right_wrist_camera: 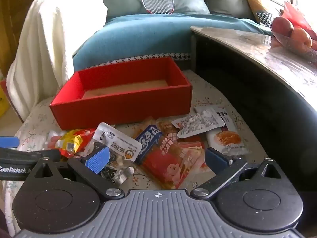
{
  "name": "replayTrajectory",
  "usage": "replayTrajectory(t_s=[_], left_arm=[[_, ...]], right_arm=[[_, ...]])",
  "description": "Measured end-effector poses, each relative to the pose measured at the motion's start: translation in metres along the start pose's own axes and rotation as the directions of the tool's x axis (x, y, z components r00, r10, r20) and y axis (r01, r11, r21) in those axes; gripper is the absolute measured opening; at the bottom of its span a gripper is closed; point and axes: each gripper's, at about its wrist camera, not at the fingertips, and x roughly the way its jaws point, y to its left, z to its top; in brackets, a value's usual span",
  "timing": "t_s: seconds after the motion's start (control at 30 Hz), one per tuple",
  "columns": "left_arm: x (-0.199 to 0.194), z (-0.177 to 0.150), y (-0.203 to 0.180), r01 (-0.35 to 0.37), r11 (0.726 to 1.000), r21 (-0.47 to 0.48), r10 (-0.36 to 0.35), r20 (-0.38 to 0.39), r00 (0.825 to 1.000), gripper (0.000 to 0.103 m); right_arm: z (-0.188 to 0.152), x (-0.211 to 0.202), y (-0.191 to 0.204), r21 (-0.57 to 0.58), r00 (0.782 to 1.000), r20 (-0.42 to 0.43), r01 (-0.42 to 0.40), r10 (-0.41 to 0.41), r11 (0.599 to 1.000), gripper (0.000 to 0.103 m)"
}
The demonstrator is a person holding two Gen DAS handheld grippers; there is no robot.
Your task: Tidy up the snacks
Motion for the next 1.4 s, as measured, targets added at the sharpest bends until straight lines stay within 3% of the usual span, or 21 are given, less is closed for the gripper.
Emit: replayTrajectory(t_s=[0.1, 0.37, 1.4], left_arm=[[0.000, -0.002, 0.003, 0.001, 1.000, -0.005, -0.001, -0.017, 1.000, 0.099], [0.016, -0.010, -0.002, -0.036, 0.999, 0.031, 0.040, -0.115, 0.993, 0.099], [0.015, -0.014, -0.004, -0.049, 0.998, 0.043, 0.053, -0.116, 0.992, 0.099]], right_arm=[[-0.003, 0.002, -0.004, 0.015, 0.999, -0.020, -0.025, 0.025, 1.000, 0.103], [-0.004, 0.006, 0.002, -0.012, 0.998, -0.056, 0.013, -0.014, 1.000, 0.103], [-0.007, 0.012, 0.008, -0.026, 0.996, -0.093, 0.009, -0.011, 1.000, 0.103]])
